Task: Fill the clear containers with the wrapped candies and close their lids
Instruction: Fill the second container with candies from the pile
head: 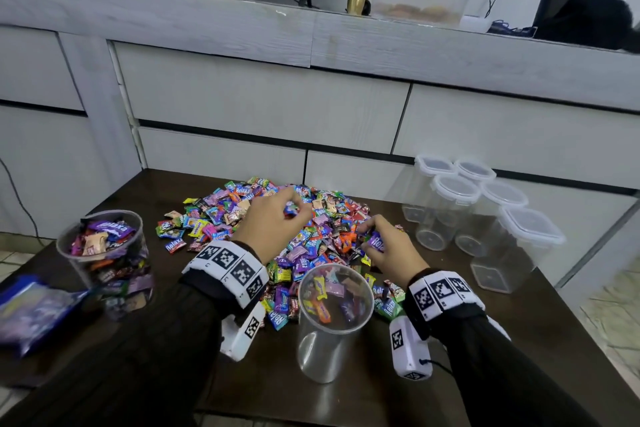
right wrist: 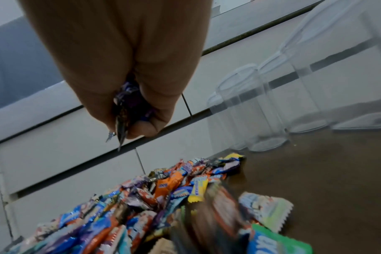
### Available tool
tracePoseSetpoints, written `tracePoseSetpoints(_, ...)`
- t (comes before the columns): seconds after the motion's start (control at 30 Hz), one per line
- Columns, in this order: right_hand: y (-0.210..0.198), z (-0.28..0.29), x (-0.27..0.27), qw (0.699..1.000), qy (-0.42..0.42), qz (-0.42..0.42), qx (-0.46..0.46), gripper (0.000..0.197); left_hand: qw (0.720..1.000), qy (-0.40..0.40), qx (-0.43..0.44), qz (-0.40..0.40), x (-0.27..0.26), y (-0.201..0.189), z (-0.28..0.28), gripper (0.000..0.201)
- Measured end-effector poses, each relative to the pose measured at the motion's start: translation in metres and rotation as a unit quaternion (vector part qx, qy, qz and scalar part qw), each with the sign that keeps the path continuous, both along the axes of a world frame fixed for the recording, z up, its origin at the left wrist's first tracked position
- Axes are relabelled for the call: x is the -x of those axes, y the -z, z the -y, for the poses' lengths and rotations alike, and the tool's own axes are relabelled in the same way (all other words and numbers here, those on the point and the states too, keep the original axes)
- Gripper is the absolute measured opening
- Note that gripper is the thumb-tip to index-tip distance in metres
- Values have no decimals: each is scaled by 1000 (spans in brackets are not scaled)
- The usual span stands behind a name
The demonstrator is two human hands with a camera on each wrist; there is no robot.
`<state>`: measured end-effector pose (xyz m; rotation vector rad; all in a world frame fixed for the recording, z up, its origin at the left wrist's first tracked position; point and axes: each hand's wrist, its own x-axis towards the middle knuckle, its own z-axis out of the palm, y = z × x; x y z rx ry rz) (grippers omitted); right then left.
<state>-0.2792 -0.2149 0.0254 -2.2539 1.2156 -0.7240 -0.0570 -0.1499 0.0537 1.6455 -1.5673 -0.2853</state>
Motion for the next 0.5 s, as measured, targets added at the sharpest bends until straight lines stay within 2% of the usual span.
tracePoseSetpoints(0.2, -20, -14, 2, 999, -16, 44, 3, 23, 989, 111, 87, -50, 38, -33, -27, 13)
tracePoseSetpoints(0.37, -29, -26, 3, 998, -28, 58, 16, 26, 982, 175, 71, 5, 63, -24, -42, 11)
tracePoseSetpoints(0.5, -30, -34, 7, 997, -32, 69, 10, 28, 980, 192, 48, 37, 72, -9, -48, 9)
